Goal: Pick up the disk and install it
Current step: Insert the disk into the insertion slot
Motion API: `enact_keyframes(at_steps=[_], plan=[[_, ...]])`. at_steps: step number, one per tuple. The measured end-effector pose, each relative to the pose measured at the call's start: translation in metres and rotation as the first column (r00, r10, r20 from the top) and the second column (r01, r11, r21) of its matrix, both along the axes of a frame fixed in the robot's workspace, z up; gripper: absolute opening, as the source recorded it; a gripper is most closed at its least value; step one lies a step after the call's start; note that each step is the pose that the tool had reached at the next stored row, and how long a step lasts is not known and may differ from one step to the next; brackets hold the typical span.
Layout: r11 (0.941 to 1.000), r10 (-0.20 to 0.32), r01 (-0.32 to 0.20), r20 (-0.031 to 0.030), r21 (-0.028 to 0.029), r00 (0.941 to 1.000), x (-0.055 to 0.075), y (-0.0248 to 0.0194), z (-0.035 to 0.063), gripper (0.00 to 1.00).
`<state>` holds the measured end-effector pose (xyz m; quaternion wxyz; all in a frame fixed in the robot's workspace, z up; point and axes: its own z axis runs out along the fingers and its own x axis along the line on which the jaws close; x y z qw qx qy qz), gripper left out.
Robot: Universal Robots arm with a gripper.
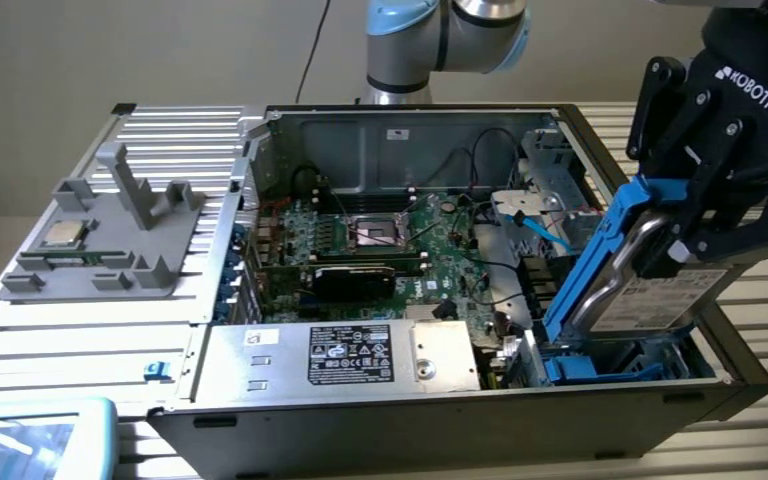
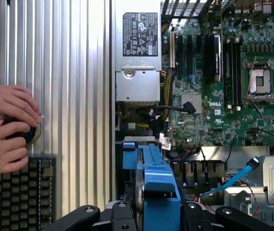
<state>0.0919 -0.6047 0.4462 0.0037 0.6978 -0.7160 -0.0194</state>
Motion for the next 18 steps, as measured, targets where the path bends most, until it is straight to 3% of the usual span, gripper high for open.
enact_keyframes(at_steps=[9,13,18], plan=[[1.0000,0.000,0.000,-0.0001,-0.0019,1.0000,0.001,0.0004,-0.0148,0.37],[1.0000,0.000,0.000,-0.0001,-0.0029,1.0000,0.002,0.0065,-0.0166,0.37],[1.0000,0.000,0.000,-0.0001,-0.0056,1.0000,0.002,0.0072,-0.0190,0.37]])
